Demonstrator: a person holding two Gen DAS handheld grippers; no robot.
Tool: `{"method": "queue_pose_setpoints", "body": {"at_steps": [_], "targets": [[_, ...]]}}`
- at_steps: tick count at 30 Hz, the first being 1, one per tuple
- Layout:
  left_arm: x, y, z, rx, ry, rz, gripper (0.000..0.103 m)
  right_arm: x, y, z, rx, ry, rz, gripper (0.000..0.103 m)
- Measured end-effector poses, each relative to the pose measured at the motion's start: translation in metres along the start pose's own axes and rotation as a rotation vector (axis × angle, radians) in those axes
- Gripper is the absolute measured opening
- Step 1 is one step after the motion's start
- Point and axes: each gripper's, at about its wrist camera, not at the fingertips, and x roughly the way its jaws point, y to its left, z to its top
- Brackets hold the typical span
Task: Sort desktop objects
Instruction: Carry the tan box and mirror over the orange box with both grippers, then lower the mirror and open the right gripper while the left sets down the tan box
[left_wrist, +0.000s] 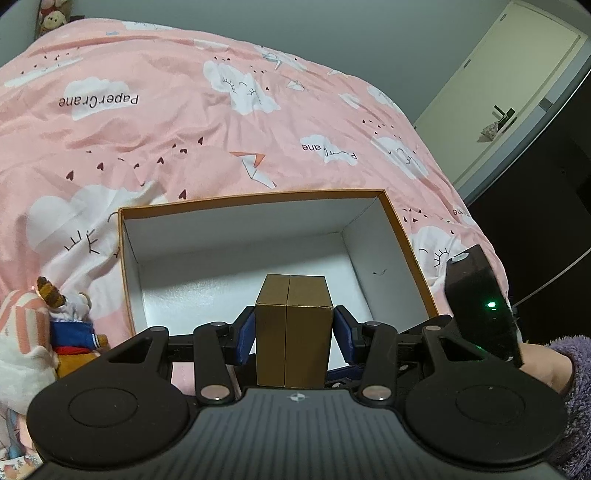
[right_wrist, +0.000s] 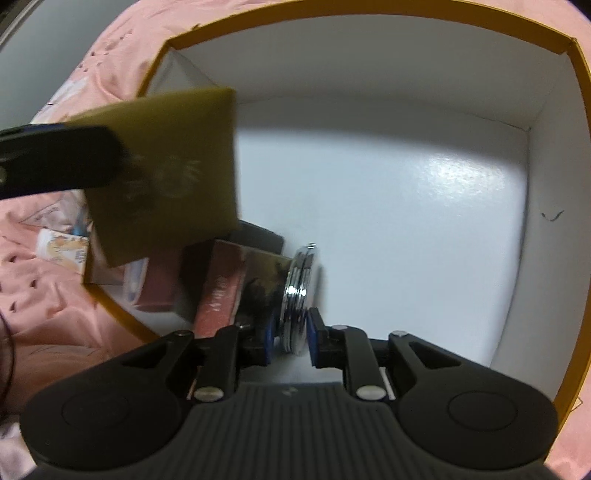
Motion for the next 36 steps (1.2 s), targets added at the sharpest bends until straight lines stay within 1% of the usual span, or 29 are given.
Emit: {"method": "queue_pose_setpoints", "body": {"at_steps": [3, 5, 6, 8, 12, 14, 19, 21, 22, 23, 25, 27, 29, 30, 34, 36], "targets": [[0.005, 0.001, 0.002, -0.010, 0.009, -0.019, 0.051, -0.006, 0.002, -0.005, -0.019, -0.007, 0.054, 0.020], [0.009, 0.000, 0.004, -0.020, 0.016, -0.032, 0.051, -0.009, 0.003, -0.010, -0.058, -0.014, 0.072, 0.021], [0.012, -0.001, 0.005, -0.021, 0.019, -0.039, 0.051, -0.007, 0.004, -0.003, -0.073, -0.014, 0.073, 0.021], [0.017, -0.005, 0.008, -0.020, 0.029, -0.056, 0.051, -0.010, 0.005, -0.004, -0.085, -0.021, 0.076, 0.022], [0.038, -0.015, 0.011, -0.015, 0.083, -0.096, 0.051, -0.014, 0.006, -0.007, -0.110, -0.038, 0.071, 0.023], [0.052, -0.020, 0.010, -0.014, 0.122, -0.094, 0.051, -0.016, 0.007, -0.009, -0.123, -0.049, 0.064, 0.026], [0.074, -0.027, 0.003, 0.001, 0.194, -0.077, 0.051, -0.024, 0.006, -0.016, -0.122, -0.073, 0.048, 0.027], [0.078, -0.028, 0.001, 0.012, 0.212, -0.055, 0.051, -0.028, 0.004, -0.019, -0.117, -0.074, 0.033, 0.027], [0.080, -0.029, 0.001, 0.021, 0.220, -0.043, 0.051, -0.031, 0.003, -0.021, -0.118, -0.075, 0.020, 0.029], [0.082, -0.029, 0.000, 0.024, 0.228, -0.035, 0.051, -0.034, 0.004, -0.023, -0.123, -0.075, -0.003, 0.035], [0.085, -0.029, 0.001, 0.020, 0.245, -0.032, 0.051, -0.039, 0.007, -0.026, -0.150, -0.071, -0.063, 0.038], [0.090, -0.031, 0.001, 0.011, 0.268, -0.031, 0.051, -0.044, 0.013, -0.030, -0.200, -0.078, -0.141, 0.039], [0.092, -0.032, 0.000, 0.004, 0.278, -0.025, 0.051, -0.047, 0.018, -0.033, -0.254, -0.079, -0.196, 0.039], [0.094, -0.031, 0.000, -0.004, 0.282, -0.023, 0.051, -0.048, 0.019, -0.034, -0.270, -0.080, -0.203, 0.039], [0.100, -0.024, 0.000, -0.057, 0.323, -0.025, 0.052, -0.049, 0.017, -0.035, -0.311, -0.065, -0.182, 0.039], [0.105, -0.021, 0.000, -0.080, 0.349, -0.027, 0.051, -0.052, 0.017, -0.035, -0.337, -0.052, -0.204, 0.039]]}}
